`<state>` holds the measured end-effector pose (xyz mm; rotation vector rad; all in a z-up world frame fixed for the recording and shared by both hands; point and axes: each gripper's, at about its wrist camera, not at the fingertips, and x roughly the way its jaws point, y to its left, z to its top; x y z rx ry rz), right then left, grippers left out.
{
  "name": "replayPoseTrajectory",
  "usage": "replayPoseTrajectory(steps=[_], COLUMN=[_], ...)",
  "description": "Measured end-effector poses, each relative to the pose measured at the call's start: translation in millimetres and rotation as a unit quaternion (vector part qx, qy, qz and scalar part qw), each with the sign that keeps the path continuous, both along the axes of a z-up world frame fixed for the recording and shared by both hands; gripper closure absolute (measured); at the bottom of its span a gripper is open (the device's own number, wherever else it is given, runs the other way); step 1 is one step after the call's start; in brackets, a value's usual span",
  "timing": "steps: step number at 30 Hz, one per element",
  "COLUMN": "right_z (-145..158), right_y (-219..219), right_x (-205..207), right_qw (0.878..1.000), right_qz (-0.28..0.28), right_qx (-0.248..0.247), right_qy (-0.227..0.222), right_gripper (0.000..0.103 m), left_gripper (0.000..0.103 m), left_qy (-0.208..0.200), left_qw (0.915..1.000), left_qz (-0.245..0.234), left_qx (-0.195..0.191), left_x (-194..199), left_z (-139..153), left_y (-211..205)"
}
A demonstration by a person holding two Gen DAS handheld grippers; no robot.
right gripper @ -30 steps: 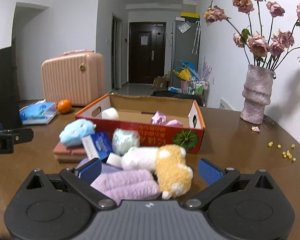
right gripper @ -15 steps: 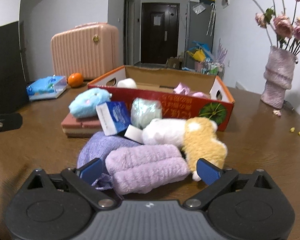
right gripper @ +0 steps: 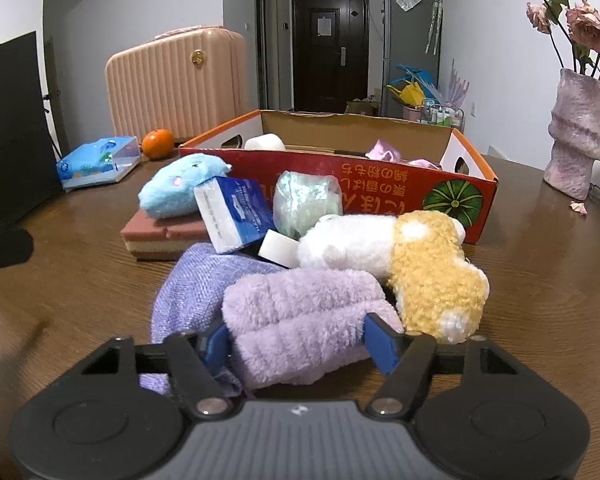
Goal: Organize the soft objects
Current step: 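Return both tools to the pile and close the right tool on the lilac plush, then lift the lilac plush with the right tool while the left tool grasps the purple pouch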
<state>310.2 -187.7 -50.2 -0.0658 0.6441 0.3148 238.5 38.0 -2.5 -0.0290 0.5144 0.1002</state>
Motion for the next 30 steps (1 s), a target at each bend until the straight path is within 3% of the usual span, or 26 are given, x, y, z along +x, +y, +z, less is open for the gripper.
replayPoseTrajectory(steps=[6,9,14,30], right_z=[2,4,9,41], right_y=[-3,-7,-15,-49], right_x=[-5,-8,-17,-36], right_qw=[1.000,1.000,0.999,0.995], right_qz=[0.012,0.013,0.017,0.011], right_qx=[0.009,0.018,0.031,0.057], right_qy=[-0.005,-0.007,-0.019,-0.081], right_gripper=[0.065,0.073,0.077,0.077], left_gripper=[0.000,0.000,0.000,0.000], left_qy=[0.003,0.004,0.004,0.013], left_qw=[1.0000,1.0000,0.9999,0.9991], left_qz=[-0.003,-0.004,-0.007,-0.036], left_qx=[0.002,0.003,0.007,0.016], left_x=[0,-1,-2,12], left_z=[0,0,1,3], left_y=[-5,-8,-15,-56])
